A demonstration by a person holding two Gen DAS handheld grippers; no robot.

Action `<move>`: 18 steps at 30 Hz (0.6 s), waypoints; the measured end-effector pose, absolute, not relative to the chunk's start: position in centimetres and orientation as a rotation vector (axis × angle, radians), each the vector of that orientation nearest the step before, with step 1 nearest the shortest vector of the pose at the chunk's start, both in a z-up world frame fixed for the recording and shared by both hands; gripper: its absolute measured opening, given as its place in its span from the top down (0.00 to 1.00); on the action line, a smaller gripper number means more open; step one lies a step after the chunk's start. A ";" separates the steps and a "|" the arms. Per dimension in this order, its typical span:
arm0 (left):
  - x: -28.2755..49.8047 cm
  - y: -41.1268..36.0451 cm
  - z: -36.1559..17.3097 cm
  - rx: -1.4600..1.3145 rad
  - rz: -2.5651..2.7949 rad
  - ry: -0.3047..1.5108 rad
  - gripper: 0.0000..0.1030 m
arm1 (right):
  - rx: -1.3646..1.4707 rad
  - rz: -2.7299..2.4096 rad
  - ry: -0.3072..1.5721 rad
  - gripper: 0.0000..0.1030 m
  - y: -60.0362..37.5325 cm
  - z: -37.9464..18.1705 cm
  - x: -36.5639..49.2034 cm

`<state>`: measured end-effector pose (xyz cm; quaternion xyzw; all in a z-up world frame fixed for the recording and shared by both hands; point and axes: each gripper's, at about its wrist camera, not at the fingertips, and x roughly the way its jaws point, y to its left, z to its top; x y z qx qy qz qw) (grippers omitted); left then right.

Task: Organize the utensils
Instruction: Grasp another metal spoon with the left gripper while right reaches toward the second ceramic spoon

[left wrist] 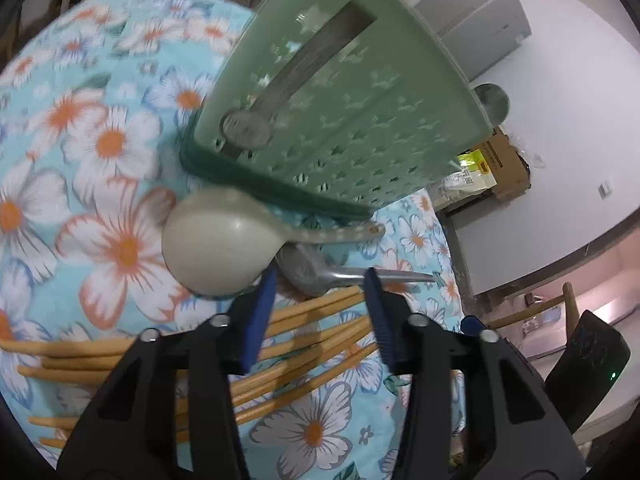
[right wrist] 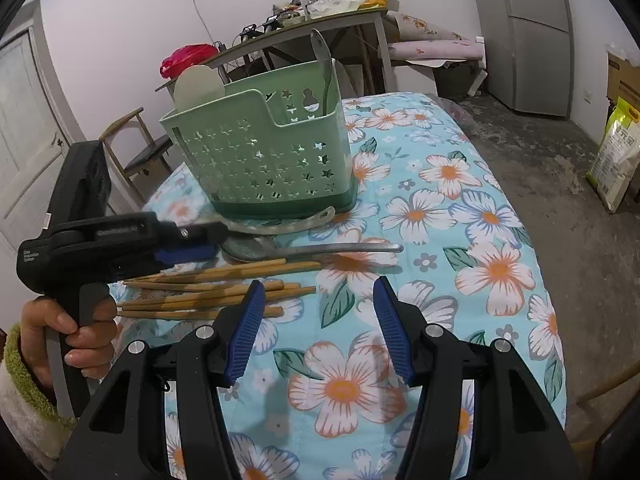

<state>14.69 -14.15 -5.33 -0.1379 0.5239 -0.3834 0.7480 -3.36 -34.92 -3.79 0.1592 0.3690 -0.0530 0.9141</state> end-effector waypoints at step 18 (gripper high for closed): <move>16.3 -15.9 -7.6 -0.324 -0.705 1.175 0.95 | 0.321 -0.104 0.774 0.47 -34.4 -4.1 -3.0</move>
